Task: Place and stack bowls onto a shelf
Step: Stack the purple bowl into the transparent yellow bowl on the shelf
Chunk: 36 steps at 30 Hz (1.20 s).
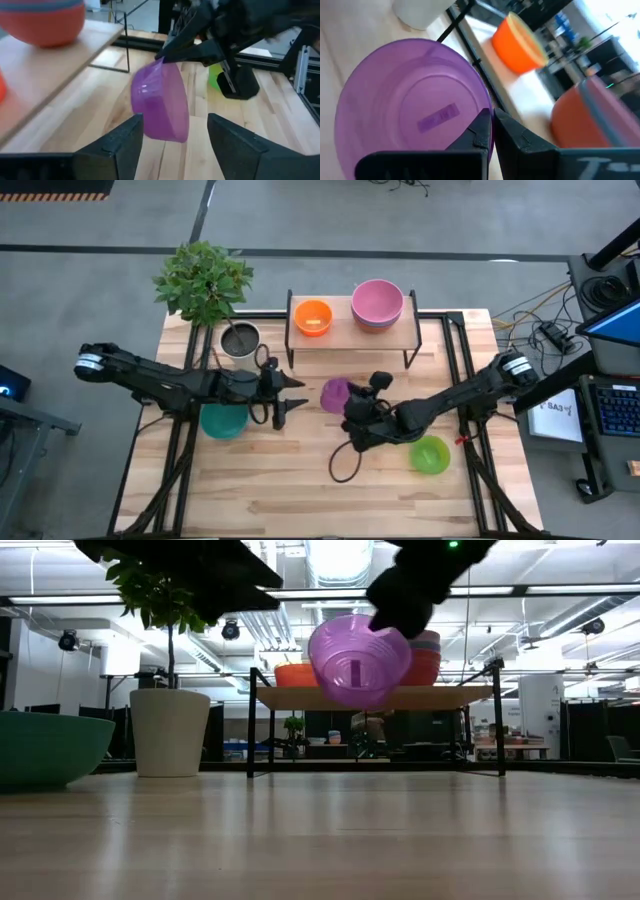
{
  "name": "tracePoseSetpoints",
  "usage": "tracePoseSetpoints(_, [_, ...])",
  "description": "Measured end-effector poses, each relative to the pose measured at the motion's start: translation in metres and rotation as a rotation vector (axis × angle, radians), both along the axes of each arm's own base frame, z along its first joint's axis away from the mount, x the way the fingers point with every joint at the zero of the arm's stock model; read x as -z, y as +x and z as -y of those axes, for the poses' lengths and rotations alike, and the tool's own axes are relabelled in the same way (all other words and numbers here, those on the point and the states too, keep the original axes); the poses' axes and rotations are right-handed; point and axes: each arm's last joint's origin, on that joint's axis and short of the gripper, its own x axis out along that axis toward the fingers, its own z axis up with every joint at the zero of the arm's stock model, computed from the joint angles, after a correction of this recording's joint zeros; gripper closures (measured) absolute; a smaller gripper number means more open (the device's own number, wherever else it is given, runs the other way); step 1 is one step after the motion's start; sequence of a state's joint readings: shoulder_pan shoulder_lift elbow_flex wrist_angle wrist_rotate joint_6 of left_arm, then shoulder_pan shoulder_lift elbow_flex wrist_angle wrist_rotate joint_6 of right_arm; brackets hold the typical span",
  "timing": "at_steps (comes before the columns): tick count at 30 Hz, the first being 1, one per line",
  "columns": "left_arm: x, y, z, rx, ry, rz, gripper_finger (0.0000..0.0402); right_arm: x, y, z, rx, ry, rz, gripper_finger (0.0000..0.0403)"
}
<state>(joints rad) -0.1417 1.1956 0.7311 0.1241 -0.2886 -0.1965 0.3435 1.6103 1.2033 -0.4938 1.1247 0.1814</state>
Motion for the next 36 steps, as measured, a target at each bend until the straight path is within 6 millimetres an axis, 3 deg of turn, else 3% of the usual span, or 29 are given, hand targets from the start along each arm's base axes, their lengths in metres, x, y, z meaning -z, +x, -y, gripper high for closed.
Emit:
tracePoseSetpoints(4, [0.01, 0.013, 0.002, -0.012, -0.031, 0.008, 0.0198, 0.003, 0.018, -0.006, 0.008, -0.115, -0.063, 0.0394])
tracePoseSetpoints(9, [0.022, 0.019, 0.001, -0.081, -0.047, -0.025, 0.0212, 0.001, 0.032, -0.011, -0.002, -0.139, -0.083, 0.0394])
tracePoseSetpoints(18, [0.03, 0.029, 0.002, -0.105, -0.056, -0.025, 0.024, -0.007, 0.035, -0.012, -0.009, -0.135, -0.066, 0.0394])
tracePoseSetpoints(22, [0.031, 0.029, 0.001, -0.148, -0.043, -0.023, 0.0279, -0.008, 0.036, -0.012, -0.014, -0.129, -0.055, 0.0394])
tracePoseSetpoints(28, [0.03, 0.029, 0.0, -0.168, -0.067, -0.013, 0.0389, -0.009, 0.038, -0.013, -0.041, -0.088, -0.038, 0.0383])
tracePoseSetpoints(36, [0.03, 0.029, 0.0, -0.174, -0.109, 0.0, 0.04, -0.009, 0.039, -0.014, -0.045, -0.058, -0.015, 0.0338])
